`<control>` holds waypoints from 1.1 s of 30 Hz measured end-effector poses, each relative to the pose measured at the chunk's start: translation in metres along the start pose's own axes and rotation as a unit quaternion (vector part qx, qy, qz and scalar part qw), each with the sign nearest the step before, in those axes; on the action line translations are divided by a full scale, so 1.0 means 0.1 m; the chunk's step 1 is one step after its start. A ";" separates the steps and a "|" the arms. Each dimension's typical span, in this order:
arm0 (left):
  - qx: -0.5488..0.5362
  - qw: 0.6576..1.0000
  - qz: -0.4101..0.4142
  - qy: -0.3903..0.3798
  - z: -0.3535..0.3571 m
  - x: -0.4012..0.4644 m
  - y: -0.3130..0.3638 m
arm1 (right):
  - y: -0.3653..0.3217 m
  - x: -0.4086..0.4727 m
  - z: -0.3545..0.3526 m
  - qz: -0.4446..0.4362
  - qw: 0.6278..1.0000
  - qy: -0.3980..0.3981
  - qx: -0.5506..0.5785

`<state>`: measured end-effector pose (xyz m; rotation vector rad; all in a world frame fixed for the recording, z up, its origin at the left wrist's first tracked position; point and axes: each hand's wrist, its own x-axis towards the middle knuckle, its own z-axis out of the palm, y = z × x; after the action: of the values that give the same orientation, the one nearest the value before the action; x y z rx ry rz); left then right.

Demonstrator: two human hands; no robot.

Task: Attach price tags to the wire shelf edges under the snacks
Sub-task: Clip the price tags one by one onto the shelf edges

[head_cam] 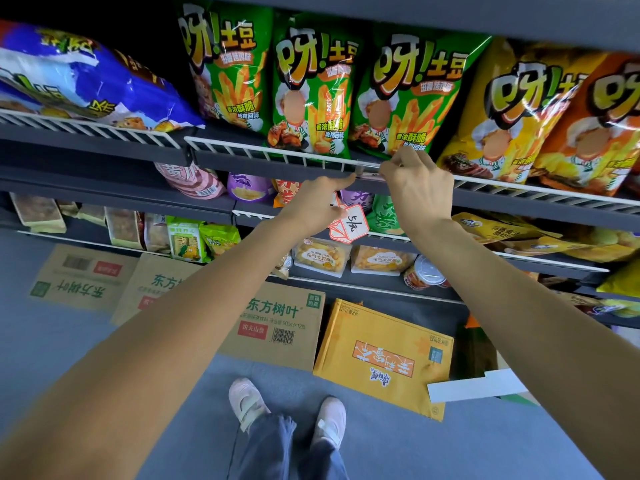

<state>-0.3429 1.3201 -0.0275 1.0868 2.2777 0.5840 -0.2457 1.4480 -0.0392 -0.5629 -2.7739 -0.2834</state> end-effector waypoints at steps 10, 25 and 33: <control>-0.016 1.000 0.006 0.013 -0.04 0.03 0.00 | -0.02 -0.02 -0.20 0.041 0.995 -0.064 0.062; -0.375 0.901 -0.068 0.208 -0.72 -0.84 0.07 | -0.64 0.16 -1.10 0.219 0.778 -0.156 0.568; -0.529 0.819 -0.111 0.194 -1.09 -1.66 -0.19 | -1.23 0.07 -1.70 0.217 0.708 -0.206 0.640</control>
<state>-0.3352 1.1601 0.0915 0.1355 1.7971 1.7905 -0.2600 1.2969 0.1063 -0.8305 -2.2306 1.8849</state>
